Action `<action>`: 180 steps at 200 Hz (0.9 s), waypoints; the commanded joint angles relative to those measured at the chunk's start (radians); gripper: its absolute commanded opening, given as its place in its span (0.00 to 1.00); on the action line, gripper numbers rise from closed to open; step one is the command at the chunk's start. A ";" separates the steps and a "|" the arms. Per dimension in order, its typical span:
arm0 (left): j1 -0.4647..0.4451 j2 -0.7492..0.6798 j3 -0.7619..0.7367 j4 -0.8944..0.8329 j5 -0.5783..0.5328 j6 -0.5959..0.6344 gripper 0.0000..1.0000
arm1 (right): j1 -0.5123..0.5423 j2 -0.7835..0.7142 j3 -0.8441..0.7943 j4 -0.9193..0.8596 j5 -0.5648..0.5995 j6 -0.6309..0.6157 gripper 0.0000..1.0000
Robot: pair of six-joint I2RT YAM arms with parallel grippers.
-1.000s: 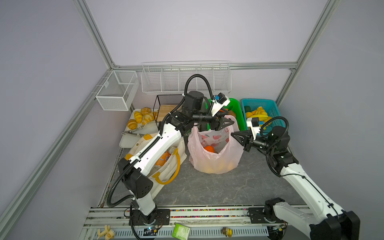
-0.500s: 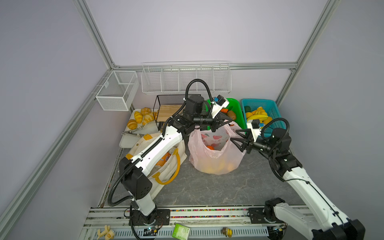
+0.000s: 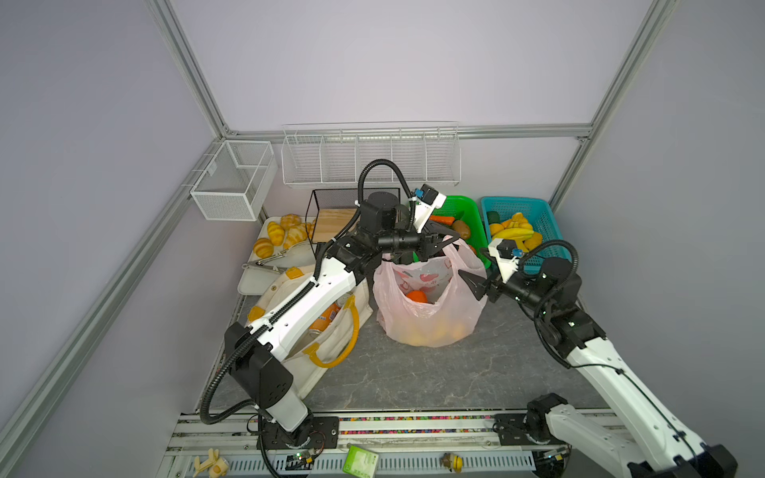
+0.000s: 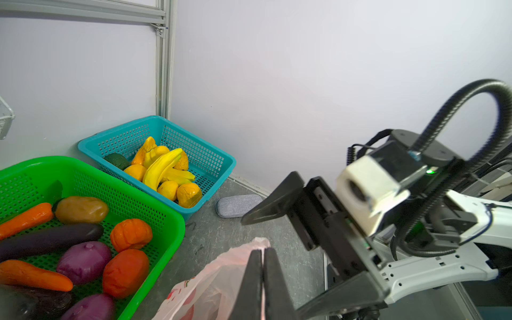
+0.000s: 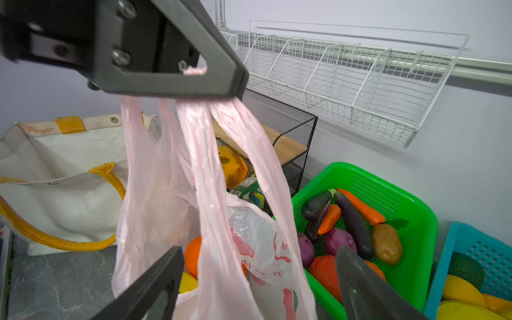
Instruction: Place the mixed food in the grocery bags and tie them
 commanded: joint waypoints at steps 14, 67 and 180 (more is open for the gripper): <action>0.001 -0.026 0.008 -0.004 -0.011 -0.078 0.00 | 0.008 0.088 0.061 0.083 -0.142 -0.073 0.98; 0.007 -0.016 0.005 0.034 0.010 -0.167 0.00 | 0.003 0.084 -0.187 0.301 -0.092 0.009 0.27; 0.074 -0.080 -0.040 -0.108 0.188 0.439 0.73 | -0.033 0.048 -0.158 0.226 -0.256 0.091 0.06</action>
